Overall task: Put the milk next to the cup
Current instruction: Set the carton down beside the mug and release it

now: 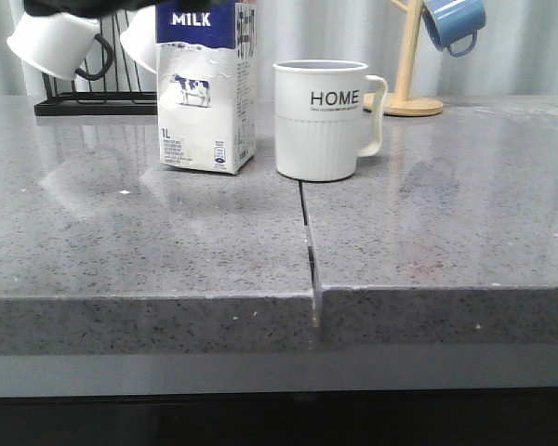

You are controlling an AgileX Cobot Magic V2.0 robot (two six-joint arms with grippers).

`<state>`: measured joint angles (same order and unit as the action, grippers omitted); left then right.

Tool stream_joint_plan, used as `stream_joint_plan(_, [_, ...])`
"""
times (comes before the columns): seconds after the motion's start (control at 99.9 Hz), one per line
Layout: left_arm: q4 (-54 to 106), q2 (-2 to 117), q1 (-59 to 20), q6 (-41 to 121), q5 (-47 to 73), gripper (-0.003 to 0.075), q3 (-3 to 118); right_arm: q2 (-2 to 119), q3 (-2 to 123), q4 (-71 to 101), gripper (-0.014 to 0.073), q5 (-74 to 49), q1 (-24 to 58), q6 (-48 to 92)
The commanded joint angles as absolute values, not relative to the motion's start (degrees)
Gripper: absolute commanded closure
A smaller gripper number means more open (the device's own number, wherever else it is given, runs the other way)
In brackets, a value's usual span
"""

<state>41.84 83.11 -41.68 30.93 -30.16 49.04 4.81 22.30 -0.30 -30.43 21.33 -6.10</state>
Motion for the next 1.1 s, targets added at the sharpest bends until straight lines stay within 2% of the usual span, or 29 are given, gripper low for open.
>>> stream_joint_plan(0.0, [38.6, 77.6, -42.1, 31.0, -33.8, 0.0143, 48.4, 5.4, 23.8, -1.0, 0.0654, -26.2, 21.4, -5.8])
stream_joint_plan(0.09, [36.3, 74.4, -41.6, 30.9, -33.6, 0.0247, 46.2, 5.4, 23.8, -1.0, 0.0654, -26.2, 21.4, -5.8])
stream_joint_plan(0.28, [26.4, 69.2, -36.5, 27.0, -25.8, 0.0614, 43.4, 5.4, 23.8, -1.0, 0.0654, -26.2, 21.4, -5.8])
stream_joint_plan(0.37, [17.4, 66.9, -32.5, 18.6, -19.4, 0.0737, 43.4, 5.4, 23.8, -1.0, 0.0654, -26.2, 21.4, -5.8])
stream_joint_plan(0.771, [-2.9, 56.7, -15.1, -5.7, 6.3, 0.0741, 43.2, 5.4, 23.8, -1.0, 0.0654, -26.2, 21.4, -5.8])
stream_joint_plan(1.091, [-2.0, 42.9, -6.2, -6.7, 10.3, 0.0741, 35.8, 5.4, 23.8, -1.0, 0.0654, -26.2, 21.4, -5.8])
